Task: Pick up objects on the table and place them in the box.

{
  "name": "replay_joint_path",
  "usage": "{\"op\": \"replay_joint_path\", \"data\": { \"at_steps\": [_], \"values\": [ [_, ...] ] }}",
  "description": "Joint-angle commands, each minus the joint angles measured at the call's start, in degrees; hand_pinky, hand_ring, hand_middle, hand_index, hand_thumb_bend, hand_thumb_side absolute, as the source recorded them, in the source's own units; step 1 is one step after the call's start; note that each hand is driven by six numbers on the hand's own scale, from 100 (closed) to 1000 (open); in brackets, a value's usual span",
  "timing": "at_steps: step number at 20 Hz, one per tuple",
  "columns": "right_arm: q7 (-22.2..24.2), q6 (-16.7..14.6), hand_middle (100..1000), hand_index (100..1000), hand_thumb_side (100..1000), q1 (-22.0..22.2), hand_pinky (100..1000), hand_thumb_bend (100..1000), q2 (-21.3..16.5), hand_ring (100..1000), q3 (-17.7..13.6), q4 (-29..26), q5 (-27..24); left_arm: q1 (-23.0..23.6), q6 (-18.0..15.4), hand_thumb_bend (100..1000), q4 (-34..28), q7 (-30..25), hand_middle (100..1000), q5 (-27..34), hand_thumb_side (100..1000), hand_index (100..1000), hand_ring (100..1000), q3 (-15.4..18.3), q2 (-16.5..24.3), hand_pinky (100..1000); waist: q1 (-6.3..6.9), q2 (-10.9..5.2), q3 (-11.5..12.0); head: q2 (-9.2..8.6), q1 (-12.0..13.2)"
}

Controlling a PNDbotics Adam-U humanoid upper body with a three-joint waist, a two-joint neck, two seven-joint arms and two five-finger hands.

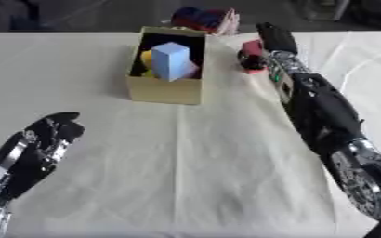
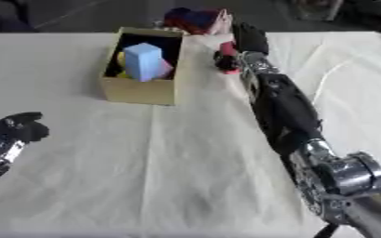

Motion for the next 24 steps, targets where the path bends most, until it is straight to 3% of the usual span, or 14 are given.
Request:
{"op": "replay_joint_path", "data": {
  "at_steps": [1,10,12,13,14,15,16,18,24],
  "values": [
    [-0.7,1.3,944,998,570,-0.9,972,249,-1.8,961,-0.7,0.6,-1.2,-1.0,0.0,100,-1.3,0.1,657,0.2,705,865,745,0.3,1.3,814,1.06,0.17,0.2,-0.18,-0.2],
    [-2.6,3.1,903,984,565,0.2,944,200,-1.8,915,-0.6,4.0,-5.4,-1.1,0.0,100,-1.3,0.0,657,0.3,706,865,746,0.2,1.3,815,1.06,0.2,0.4,-0.18,-0.4],
    [-4.4,3.2,832,948,500,0.3,885,154,-1.8,808,-0.7,3.6,-5.9,-1.0,0.0,100,-1.3,0.0,657,0.3,706,865,746,0.2,1.2,815,1.0,0.12,0.4,-0.18,-0.4],
    [-5.6,3.1,765,904,392,0.3,843,100,-1.7,719,-0.6,3.2,-6.2,-1.0,0.0,100,-1.3,0.0,657,0.3,706,865,746,0.2,1.2,815,0.97,0.06,0.4,-0.18,-0.4],
    [-7.1,2.7,740,887,360,0.3,831,100,-1.7,672,-0.6,2.6,-6.4,-1.0,0.0,100,-1.3,0.0,657,0.2,706,865,746,0.2,1.2,815,0.94,-0.01,0.4,-0.18,-0.4],
    [-8.6,2.3,683,855,333,0.3,813,100,-1.6,584,-0.4,1.9,-6.7,-1.0,0.0,100,-1.3,0.0,657,0.2,707,865,746,0.2,1.2,815,0.91,-0.08,0.3,-0.18,-0.4],
    [-9.9,1.5,670,849,242,0.2,809,100,-1.5,568,-0.3,1.2,-6.9,-1.0,0.0,100,-1.3,0.0,657,0.2,706,865,746,0.2,1.1,816,0.88,-0.15,0.3,-0.18,-0.4],
    [-11.9,-0.5,631,836,160,-0.2,799,100,-1.4,520,0.2,-0.7,-7.5,-0.9,0.0,100,-1.3,0.0,657,0.2,706,865,746,0.2,1.1,816,0.8,-0.3,0.3,-0.18,-0.3],
    [-9.6,-8.0,615,846,204,-2.3,803,100,-1.1,498,2.5,-8.6,-16.2,-0.7,0.0,100,-1.3,0.0,657,0.0,706,865,746,0.2,1.0,816,0.54,-0.74,0.1,-0.18,-0.1]
  ]
}}
